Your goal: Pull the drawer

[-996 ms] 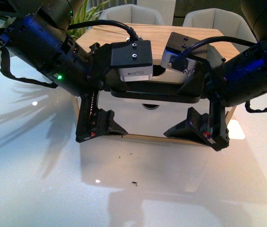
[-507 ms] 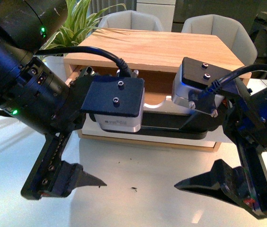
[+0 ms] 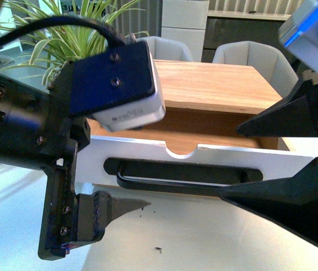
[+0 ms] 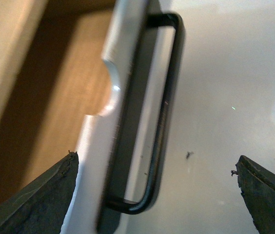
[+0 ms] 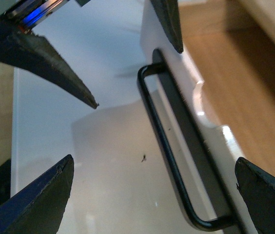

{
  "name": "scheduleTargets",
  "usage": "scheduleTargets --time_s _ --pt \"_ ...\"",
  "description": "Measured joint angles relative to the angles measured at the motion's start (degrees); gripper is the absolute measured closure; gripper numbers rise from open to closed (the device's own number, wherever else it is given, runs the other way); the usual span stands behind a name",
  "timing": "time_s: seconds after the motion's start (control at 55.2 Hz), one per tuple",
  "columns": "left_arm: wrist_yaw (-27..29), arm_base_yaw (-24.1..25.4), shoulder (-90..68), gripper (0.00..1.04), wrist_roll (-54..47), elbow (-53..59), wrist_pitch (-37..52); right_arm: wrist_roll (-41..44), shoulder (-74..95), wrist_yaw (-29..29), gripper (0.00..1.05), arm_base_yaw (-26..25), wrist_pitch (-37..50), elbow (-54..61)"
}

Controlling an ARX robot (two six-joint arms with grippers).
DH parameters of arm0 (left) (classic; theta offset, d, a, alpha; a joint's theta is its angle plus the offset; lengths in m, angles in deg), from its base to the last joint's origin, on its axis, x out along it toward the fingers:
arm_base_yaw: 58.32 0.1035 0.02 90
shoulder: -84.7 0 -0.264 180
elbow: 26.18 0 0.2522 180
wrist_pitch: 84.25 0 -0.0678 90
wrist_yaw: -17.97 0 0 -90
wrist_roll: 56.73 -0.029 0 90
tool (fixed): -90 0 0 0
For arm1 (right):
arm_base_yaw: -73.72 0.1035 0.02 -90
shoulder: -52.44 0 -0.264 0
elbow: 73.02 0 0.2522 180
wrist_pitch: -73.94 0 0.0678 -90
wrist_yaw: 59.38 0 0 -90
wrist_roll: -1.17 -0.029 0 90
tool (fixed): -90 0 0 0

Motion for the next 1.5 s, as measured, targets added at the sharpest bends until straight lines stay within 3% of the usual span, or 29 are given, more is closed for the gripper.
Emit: scheduleTargets --time_s 0.181,0.435,0.616,0.797,0.869,1.068,1.105,1.177,1.376,1.503 --pt "3.5 -0.4 7.0 0.07 13.0 6.8 13.8 -11.5 -5.6 -5.6 0.09 -0.6 14.2 7.2" --pt "16.6 0.0 19.0 0.07 35.5 19.6 30.7 -29.1 -14.9 -21.6 0.09 0.7 36.5 21.9" --pt "23.1 6.0 29.6 0.07 49.5 29.0 35.3 -37.9 -23.1 -32.3 0.09 1.1 39.5 29.9" --pt "26.9 17.3 41.4 0.07 57.7 36.5 29.6 -43.1 -33.8 -43.5 0.09 -1.9 40.0 36.3" --pt "28.3 20.2 43.1 0.07 60.4 38.0 28.8 -45.9 -36.3 -44.5 0.09 -3.6 38.7 38.3" --pt "29.1 21.1 43.5 0.07 62.6 38.5 28.5 -48.3 -36.9 -44.6 0.09 -4.2 38.6 38.9" --pt "30.5 21.0 43.5 0.12 61.7 39.1 30.6 -47.6 -36.9 -46.2 0.12 -4.2 39.2 39.1" --pt "31.5 21.0 45.5 0.32 60.1 41.7 33.4 -44.2 -39.4 -48.1 0.31 -5.2 39.1 40.5" --pt "31.6 21.0 51.9 0.69 59.5 44.7 30.2 -42.5 -46.1 -45.2 0.68 -8.0 34.5 42.7" --pt "31.6 21.0 55.8 0.92 59.3 46.0 27.6 -42.3 -49.5 -39.8 0.9 -13.5 33.3 44.3"
